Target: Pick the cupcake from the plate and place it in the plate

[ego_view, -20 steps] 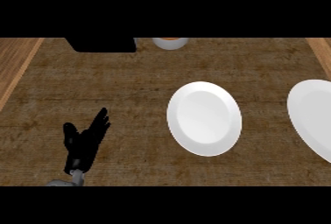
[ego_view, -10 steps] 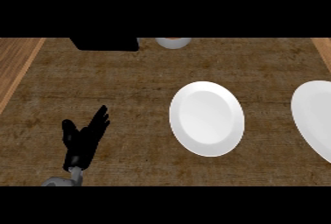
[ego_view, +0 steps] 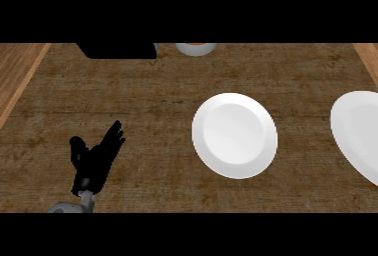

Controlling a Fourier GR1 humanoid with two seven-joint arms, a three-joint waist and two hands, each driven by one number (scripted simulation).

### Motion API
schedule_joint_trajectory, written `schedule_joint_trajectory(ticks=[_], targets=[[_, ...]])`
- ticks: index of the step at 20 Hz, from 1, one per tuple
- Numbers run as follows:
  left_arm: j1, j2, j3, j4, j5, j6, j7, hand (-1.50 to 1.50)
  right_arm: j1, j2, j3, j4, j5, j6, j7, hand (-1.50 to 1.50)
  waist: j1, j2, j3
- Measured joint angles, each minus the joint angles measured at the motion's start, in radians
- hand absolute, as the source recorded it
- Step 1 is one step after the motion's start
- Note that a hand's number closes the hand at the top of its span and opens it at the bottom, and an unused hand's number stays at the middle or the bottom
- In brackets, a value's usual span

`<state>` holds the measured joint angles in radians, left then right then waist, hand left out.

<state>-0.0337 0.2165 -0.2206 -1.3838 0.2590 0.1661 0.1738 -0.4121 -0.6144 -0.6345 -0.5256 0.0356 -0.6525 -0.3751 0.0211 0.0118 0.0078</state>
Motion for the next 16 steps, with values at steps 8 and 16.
schedule_joint_trajectory(ticks=[8,16], targets=[[0.018,0.002,0.016,-0.024,-0.007,-0.006,0.013,0.00,0.086,-0.028,-0.144,0.071,-0.174,0.253,-0.194,-1.50,-0.014,-0.008,-0.004],[0.028,-0.015,0.027,-0.014,-0.032,-0.008,0.015,0.00,0.283,0.040,-0.117,-0.048,-0.237,0.475,-0.246,-1.50,-0.028,-0.013,-0.008]])
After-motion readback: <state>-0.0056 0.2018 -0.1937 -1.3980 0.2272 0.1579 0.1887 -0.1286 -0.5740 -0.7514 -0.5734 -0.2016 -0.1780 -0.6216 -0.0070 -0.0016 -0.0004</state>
